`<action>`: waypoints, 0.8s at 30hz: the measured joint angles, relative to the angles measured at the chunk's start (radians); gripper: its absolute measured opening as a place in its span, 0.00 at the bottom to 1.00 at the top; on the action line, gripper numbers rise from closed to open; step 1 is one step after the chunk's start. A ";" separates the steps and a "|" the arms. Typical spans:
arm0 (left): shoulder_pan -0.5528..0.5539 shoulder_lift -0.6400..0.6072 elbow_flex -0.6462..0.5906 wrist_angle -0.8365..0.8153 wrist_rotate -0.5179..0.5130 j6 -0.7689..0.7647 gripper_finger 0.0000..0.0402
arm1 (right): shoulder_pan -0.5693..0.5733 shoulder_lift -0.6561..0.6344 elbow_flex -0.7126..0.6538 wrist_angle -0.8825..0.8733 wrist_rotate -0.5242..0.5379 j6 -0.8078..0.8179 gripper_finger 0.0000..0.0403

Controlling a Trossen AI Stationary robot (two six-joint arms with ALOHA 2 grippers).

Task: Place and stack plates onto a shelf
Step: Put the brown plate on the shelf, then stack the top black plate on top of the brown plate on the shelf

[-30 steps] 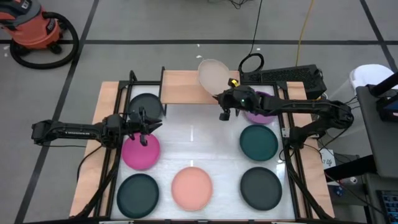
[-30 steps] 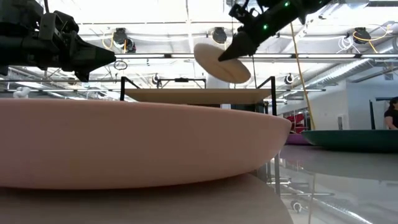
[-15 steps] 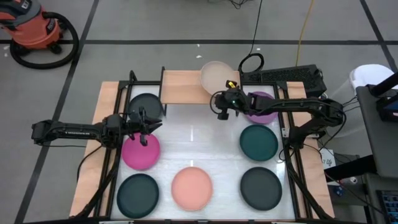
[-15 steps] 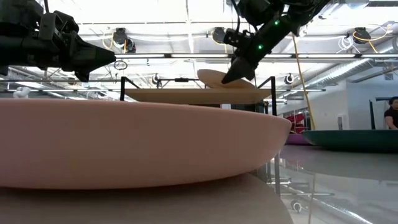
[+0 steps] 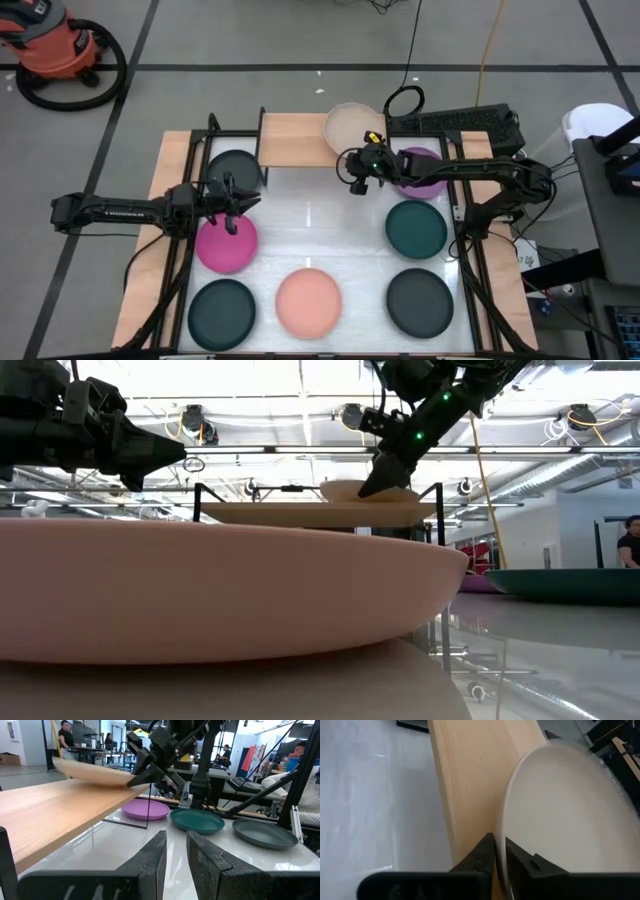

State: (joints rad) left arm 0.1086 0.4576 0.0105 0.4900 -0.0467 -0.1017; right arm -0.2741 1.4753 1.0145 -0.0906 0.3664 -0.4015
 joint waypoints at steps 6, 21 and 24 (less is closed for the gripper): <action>0.000 0.000 0.000 0.000 0.000 0.000 0.20 | 0.000 0.000 0.000 0.004 0.000 0.000 0.14; 0.000 0.000 0.000 0.000 0.000 0.000 0.20 | 0.034 -0.061 0.000 0.011 -0.004 -0.003 0.24; 0.000 0.000 0.000 0.000 0.000 0.000 0.20 | 0.058 -0.092 0.000 0.011 -0.004 -0.003 0.27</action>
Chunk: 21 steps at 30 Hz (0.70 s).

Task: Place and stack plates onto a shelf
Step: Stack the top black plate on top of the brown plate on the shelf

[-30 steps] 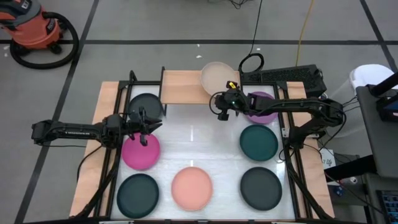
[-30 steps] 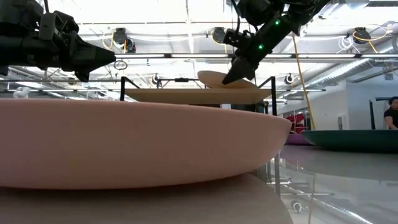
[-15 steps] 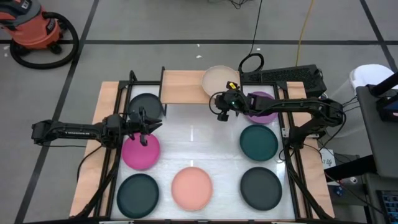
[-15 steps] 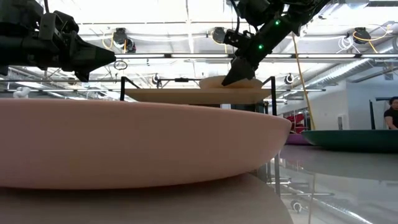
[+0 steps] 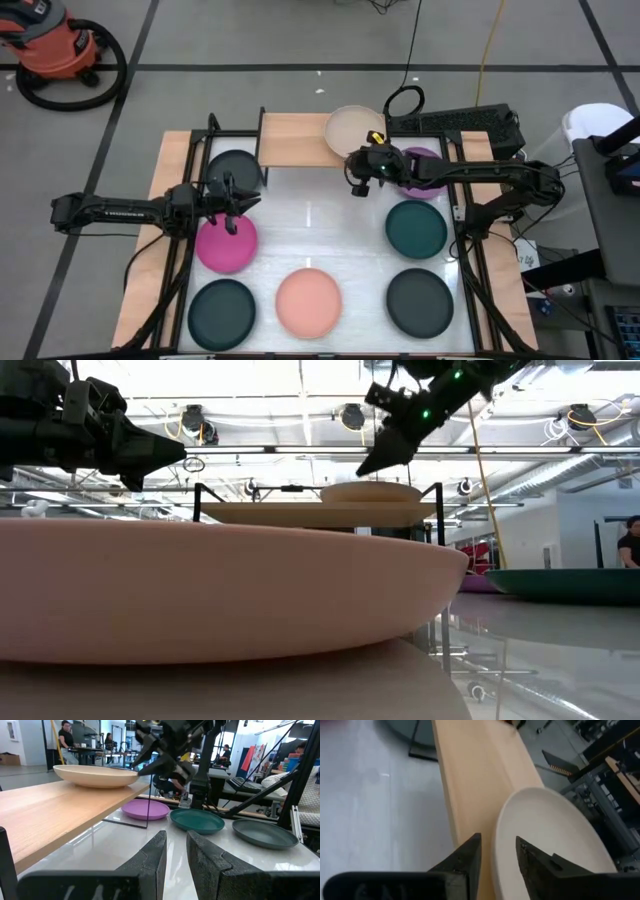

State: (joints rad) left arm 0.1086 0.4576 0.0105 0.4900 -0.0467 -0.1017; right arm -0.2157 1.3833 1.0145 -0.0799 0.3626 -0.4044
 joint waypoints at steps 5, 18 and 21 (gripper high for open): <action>0.000 0.000 0.000 0.000 0.000 0.000 0.20 | 0.064 -0.063 0.000 0.000 -0.026 0.029 0.30; 0.000 0.000 0.000 0.000 0.000 0.000 0.20 | 0.333 -0.118 -0.146 0.171 -0.006 0.106 0.26; 0.000 0.000 0.000 0.000 0.000 0.000 0.20 | 0.368 -0.118 -0.200 0.277 0.002 0.053 0.25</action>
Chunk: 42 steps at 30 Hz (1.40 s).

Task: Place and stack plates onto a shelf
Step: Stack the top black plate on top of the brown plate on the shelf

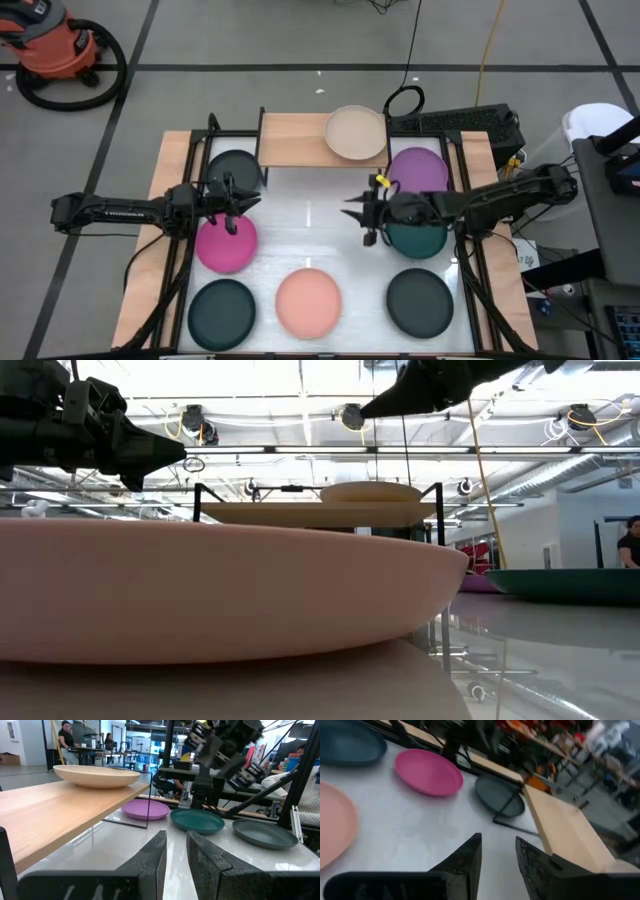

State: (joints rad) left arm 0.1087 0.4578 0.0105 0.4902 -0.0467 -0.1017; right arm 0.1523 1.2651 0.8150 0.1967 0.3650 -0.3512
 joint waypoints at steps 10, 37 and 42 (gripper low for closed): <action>0.000 0.000 0.000 0.022 0.000 -0.013 0.20 | 0.046 -0.021 -0.021 0.087 0.000 -0.031 0.25; -0.025 0.000 0.078 -0.115 0.045 -0.101 0.20 | 0.046 -0.020 -0.021 0.083 0.000 -0.017 0.25; -0.103 0.054 0.225 -0.622 -0.246 -0.068 0.20 | 0.046 -0.020 -0.021 0.083 -0.001 -0.017 0.25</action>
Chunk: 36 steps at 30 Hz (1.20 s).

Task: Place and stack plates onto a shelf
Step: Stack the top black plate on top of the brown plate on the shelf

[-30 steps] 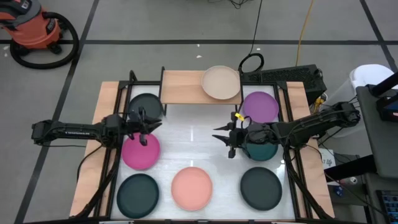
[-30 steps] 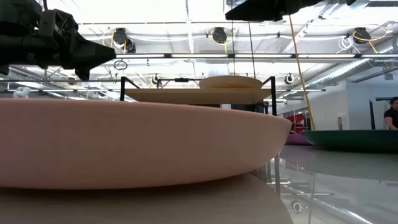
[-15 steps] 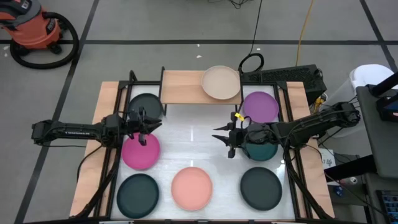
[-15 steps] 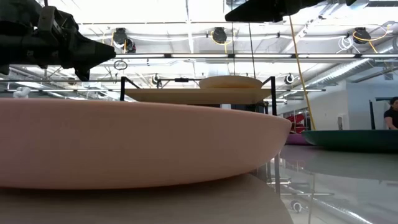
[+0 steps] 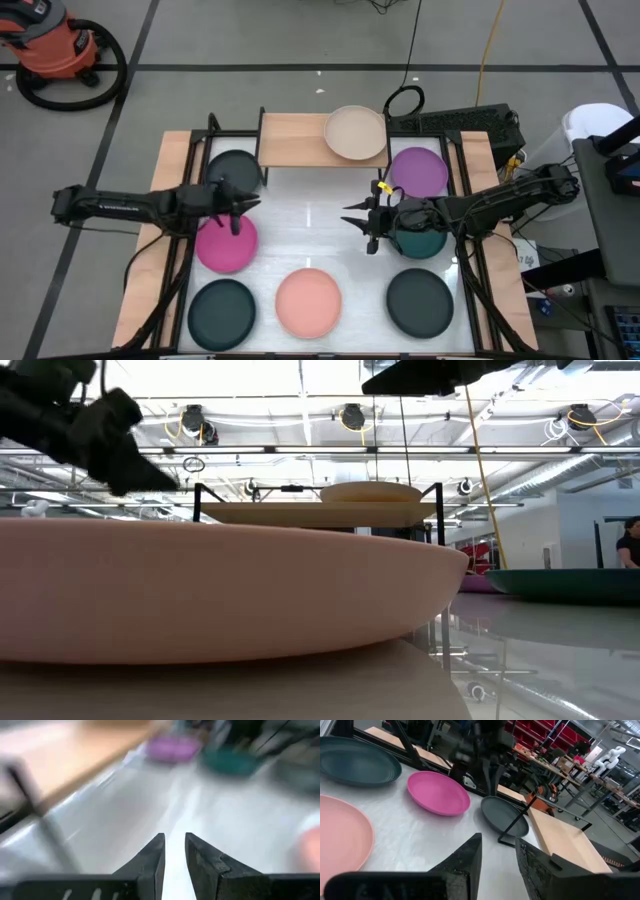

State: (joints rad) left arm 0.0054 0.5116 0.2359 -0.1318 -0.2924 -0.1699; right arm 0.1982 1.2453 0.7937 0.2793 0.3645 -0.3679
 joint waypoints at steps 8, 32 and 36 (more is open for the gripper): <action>-0.132 0.157 0.154 -0.191 -0.086 -0.068 0.20 | 0.000 0.000 -0.049 0.065 0.000 0.007 0.25; 0.059 0.604 0.192 -0.387 -0.259 -0.204 0.20 | 0.000 0.000 -0.089 0.181 0.000 -0.011 0.25; 0.075 0.644 0.192 -0.387 -0.258 -0.177 0.20 | 0.000 0.000 -0.089 0.181 0.000 -0.011 0.25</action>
State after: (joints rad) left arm 0.0801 1.1557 0.4278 -0.5189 -0.5502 -0.3470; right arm 0.1982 1.2453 0.7048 0.4599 0.3645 -0.3786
